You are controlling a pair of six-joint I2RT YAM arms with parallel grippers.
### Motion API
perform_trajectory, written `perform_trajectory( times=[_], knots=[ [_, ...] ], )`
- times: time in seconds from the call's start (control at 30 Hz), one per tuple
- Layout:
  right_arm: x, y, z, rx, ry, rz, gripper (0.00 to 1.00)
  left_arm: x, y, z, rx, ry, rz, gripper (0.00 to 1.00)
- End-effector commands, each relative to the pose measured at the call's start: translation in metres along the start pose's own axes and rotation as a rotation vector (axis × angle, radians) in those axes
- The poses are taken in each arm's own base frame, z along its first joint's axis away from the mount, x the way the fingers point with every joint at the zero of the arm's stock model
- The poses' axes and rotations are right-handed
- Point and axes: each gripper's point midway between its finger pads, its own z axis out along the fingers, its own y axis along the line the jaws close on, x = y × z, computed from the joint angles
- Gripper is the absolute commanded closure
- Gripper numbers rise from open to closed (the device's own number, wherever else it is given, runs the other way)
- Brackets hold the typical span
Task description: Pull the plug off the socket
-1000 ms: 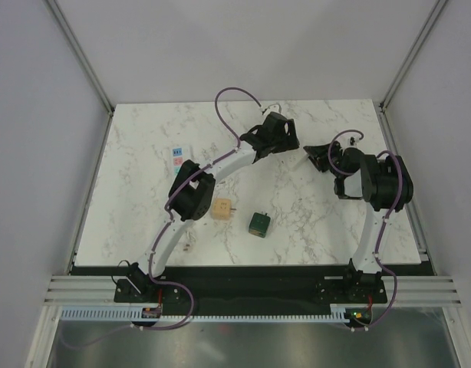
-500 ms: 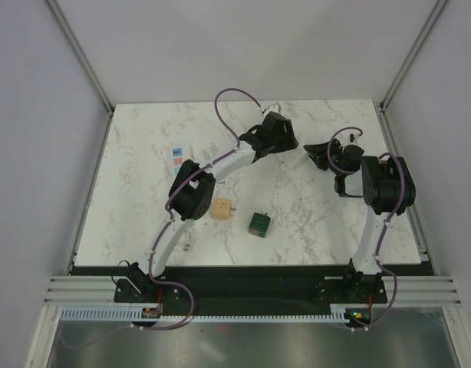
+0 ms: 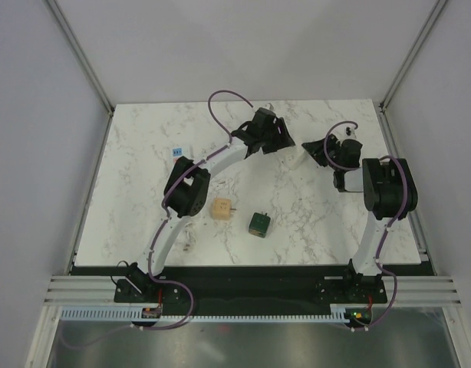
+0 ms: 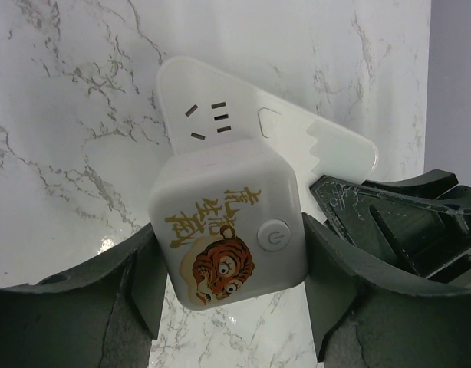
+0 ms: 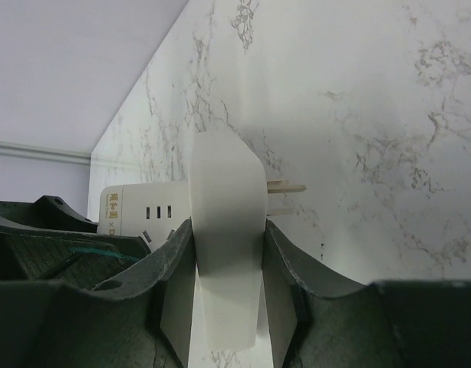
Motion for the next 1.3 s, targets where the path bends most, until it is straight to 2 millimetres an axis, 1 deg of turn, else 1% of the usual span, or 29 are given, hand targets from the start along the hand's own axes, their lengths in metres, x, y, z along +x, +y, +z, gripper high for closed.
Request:
perform_trajectory(
  times=[0.0, 0.07, 0.17, 0.2, 0.23, 0.37, 0.43, 0.5, 0.53, 0.6, 0.63, 0.67, 0.73, 0.77, 0.9, 1.07, 1.13, 1.17, 1.2, 1.23, 1.27],
  knots=[
    [-0.012, 0.010, 0.003, 0.006, -0.022, -0.081, 1.00, -0.026, -0.055, -0.040, 0.109, -0.046, 0.008, 0.98],
    [-0.013, 0.010, 0.003, 0.011, -0.028, -0.084, 1.00, -0.030, -0.060, -0.049, 0.103, -0.059, 0.038, 0.98],
    [-0.015, 0.007, 0.001, 0.030, -0.034, -0.095, 1.00, -0.027, -0.061, -0.054, 0.116, -0.040, 0.052, 0.98],
    [-0.015, 0.008, 0.001, 0.032, -0.034, -0.103, 1.00, -0.026, -0.062, -0.054, 0.127, -0.030, 0.036, 0.98],
    [-0.016, 0.007, 0.000, 0.039, -0.037, -0.106, 1.00, -0.021, -0.066, -0.055, 0.154, 0.000, 0.027, 0.98],
    [-0.017, 0.004, 0.001, 0.056, -0.038, -0.119, 1.00, -0.017, -0.077, -0.059, 0.218, 0.033, -0.030, 0.98],
    [-0.017, 0.003, 0.001, 0.061, -0.035, -0.118, 1.00, -0.022, -0.084, -0.063, 0.239, 0.029, -0.059, 0.98],
    [-0.017, 0.003, 0.001, 0.061, -0.035, -0.120, 1.00, -0.026, -0.089, -0.070, 0.236, 0.005, -0.036, 0.98],
    [-0.017, 0.003, 0.001, 0.061, -0.035, -0.120, 1.00, -0.035, -0.089, -0.077, 0.204, -0.036, -0.019, 0.98],
    [-0.017, 0.003, 0.001, 0.060, -0.034, -0.118, 1.00, -0.037, -0.086, -0.082, 0.156, -0.067, 0.039, 0.98],
    [-0.017, 0.003, 0.001, 0.060, -0.034, -0.118, 1.00, -0.042, -0.086, -0.088, 0.139, -0.089, 0.050, 0.98],
    [-0.017, 0.003, 0.002, 0.059, -0.035, -0.119, 1.00, -0.040, -0.082, -0.089, 0.130, -0.084, 0.059, 0.98],
    [-0.016, 0.002, 0.002, 0.059, -0.030, -0.118, 1.00, -0.035, -0.082, -0.092, 0.136, -0.064, 0.063, 0.98],
    [-0.017, 0.003, 0.002, 0.059, -0.033, -0.118, 1.00, -0.032, -0.079, -0.090, 0.137, -0.052, 0.060, 0.98],
    [-0.016, 0.003, 0.002, 0.060, -0.031, -0.121, 1.00, -0.021, -0.079, -0.088, 0.161, -0.002, 0.035, 0.98],
    [-0.018, 0.003, 0.002, 0.063, -0.037, -0.129, 1.00, -0.029, -0.086, -0.091, 0.183, -0.013, -0.026, 0.98],
    [-0.018, 0.002, 0.002, 0.066, -0.035, -0.131, 1.00, -0.031, -0.082, -0.091, 0.161, -0.030, -0.053, 0.98],
    [-0.018, 0.002, 0.002, 0.067, -0.036, -0.133, 1.00, -0.035, -0.084, -0.094, 0.157, -0.044, -0.064, 0.98],
    [-0.018, 0.001, 0.002, 0.069, -0.034, -0.133, 1.00, -0.038, -0.079, -0.094, 0.131, -0.064, -0.079, 0.98],
    [-0.018, 0.002, 0.003, 0.068, -0.035, -0.132, 1.00, -0.035, -0.072, -0.093, 0.108, -0.068, -0.105, 0.98],
    [-0.018, 0.001, 0.003, 0.069, -0.034, -0.133, 1.00, -0.037, -0.071, -0.095, 0.099, -0.079, -0.112, 0.98]
  ],
)
